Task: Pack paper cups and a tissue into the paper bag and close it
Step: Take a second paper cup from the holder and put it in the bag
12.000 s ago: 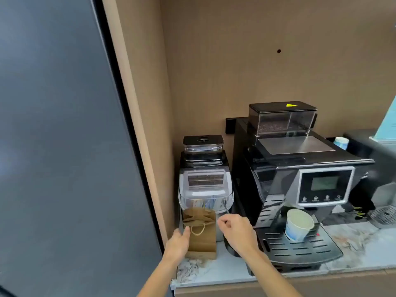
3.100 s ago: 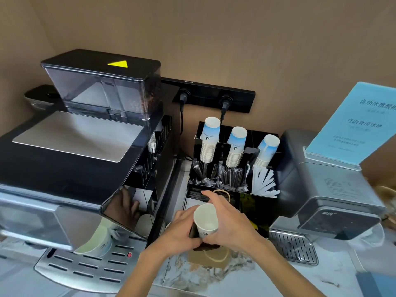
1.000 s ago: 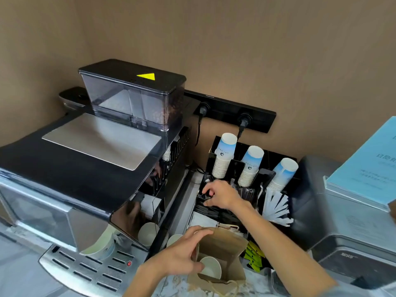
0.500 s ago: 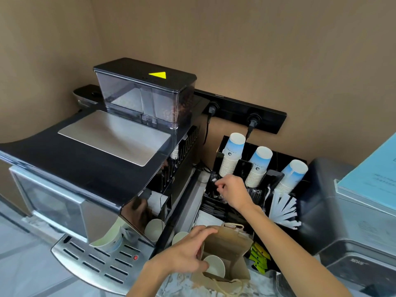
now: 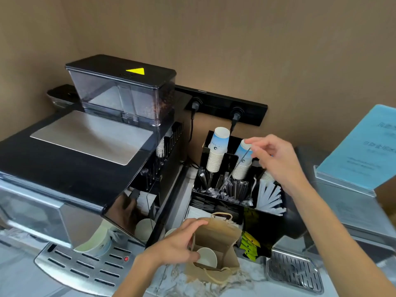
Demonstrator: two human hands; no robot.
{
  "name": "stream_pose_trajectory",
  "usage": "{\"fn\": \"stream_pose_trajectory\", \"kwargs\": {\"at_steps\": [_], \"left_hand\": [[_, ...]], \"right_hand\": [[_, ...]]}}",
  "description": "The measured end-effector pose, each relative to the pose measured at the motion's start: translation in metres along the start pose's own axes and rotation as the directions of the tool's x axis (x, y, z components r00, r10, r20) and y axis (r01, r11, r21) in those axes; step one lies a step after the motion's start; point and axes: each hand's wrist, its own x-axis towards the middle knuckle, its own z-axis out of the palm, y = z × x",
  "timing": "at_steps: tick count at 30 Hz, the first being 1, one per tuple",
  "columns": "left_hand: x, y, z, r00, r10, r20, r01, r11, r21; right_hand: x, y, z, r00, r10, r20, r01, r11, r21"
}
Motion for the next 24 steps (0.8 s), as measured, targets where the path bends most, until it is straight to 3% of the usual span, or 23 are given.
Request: {"fn": "stream_pose_trajectory", "kwargs": {"at_steps": [4,7,11,15,20,24], "left_hand": [[0.0,0.0,-0.001,1.0,0.018,0.011,-0.018,1.0,0.005],[0.0,0.001,-0.001,1.0,0.027,0.006,-0.027,0.999,0.017],[-0.001,0.001,-0.002,0.999,0.048,0.0,-0.048,0.999,0.018],[0.0,0.0,-0.001,0.998,0.058,0.012,-0.058,0.998,0.0],[0.001,0.0,-0.001,0.997,0.078,0.018,-0.078,0.997,0.017],[0.0,0.0,-0.001,0.996,0.079,0.029,-0.08,0.996,0.026]], "right_hand": [[-0.025,-0.026,-0.013,1.0,0.001,0.007,-0.003,0.916,0.401],[-0.047,-0.043,-0.012,0.996,-0.087,0.014,0.069,0.874,0.482],[-0.078,-0.053,0.0,0.967,-0.248,0.056,0.228,0.943,0.242],[-0.103,-0.042,0.023,0.957,-0.244,0.159,0.241,0.97,0.038],[-0.135,0.006,0.067,0.852,-0.09,0.515,0.273,0.917,-0.291],[-0.141,0.046,0.09,0.739,0.092,0.668,0.251,0.881,-0.4]]}}
